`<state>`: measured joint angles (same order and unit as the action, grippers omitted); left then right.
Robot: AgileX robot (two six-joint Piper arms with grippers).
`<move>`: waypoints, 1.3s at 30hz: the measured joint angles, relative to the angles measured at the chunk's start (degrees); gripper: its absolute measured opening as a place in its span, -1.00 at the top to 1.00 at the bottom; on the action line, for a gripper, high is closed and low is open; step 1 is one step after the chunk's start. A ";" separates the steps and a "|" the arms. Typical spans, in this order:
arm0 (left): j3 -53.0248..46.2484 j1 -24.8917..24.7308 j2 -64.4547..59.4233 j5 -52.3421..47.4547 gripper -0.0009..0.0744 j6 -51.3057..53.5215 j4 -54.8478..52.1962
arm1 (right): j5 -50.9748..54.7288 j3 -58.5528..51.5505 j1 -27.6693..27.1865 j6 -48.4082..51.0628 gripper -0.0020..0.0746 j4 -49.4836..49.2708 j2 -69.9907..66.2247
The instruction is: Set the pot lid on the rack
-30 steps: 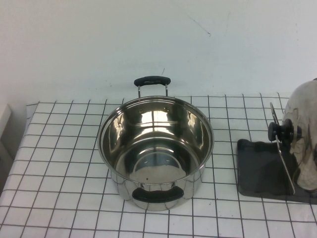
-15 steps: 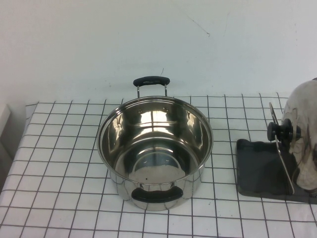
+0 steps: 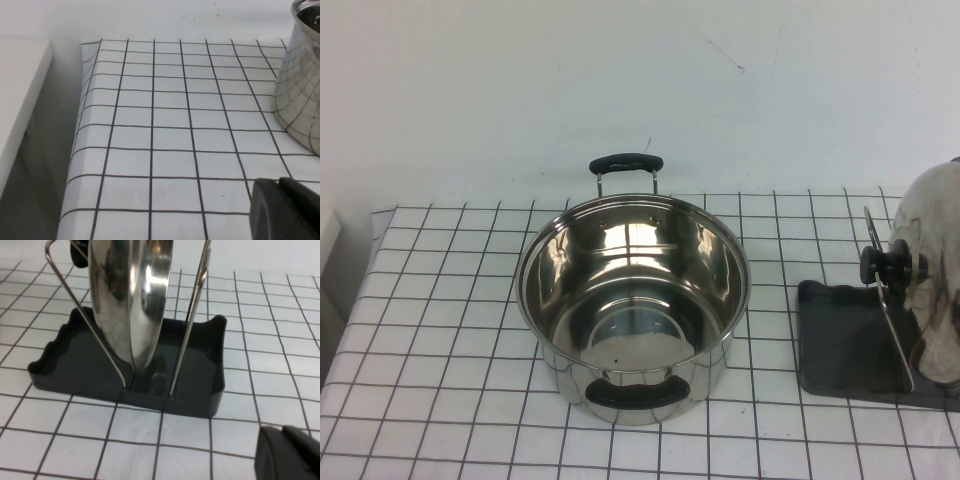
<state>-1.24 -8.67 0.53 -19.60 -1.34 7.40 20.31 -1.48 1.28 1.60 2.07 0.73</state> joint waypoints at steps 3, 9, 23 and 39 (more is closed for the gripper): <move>0.00 -0.18 0.00 0.00 0.98 0.00 -0.65 | 0.00 0.00 0.00 0.00 0.95 0.00 0.00; 0.00 -0.18 0.00 0.03 0.98 -2.50 -2.77 | 0.00 0.00 0.00 0.00 0.95 0.00 0.00; 0.00 -3.00 0.00 0.03 0.98 -3.04 -4.03 | 0.00 0.00 0.00 0.00 0.95 0.00 0.00; 0.00 -3.00 0.00 0.03 0.98 -2.91 -4.03 | 0.00 0.00 0.00 0.00 0.95 0.00 0.00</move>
<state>-1.24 -11.67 0.53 -19.58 -4.25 3.37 20.31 -1.48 1.28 1.60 2.07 0.73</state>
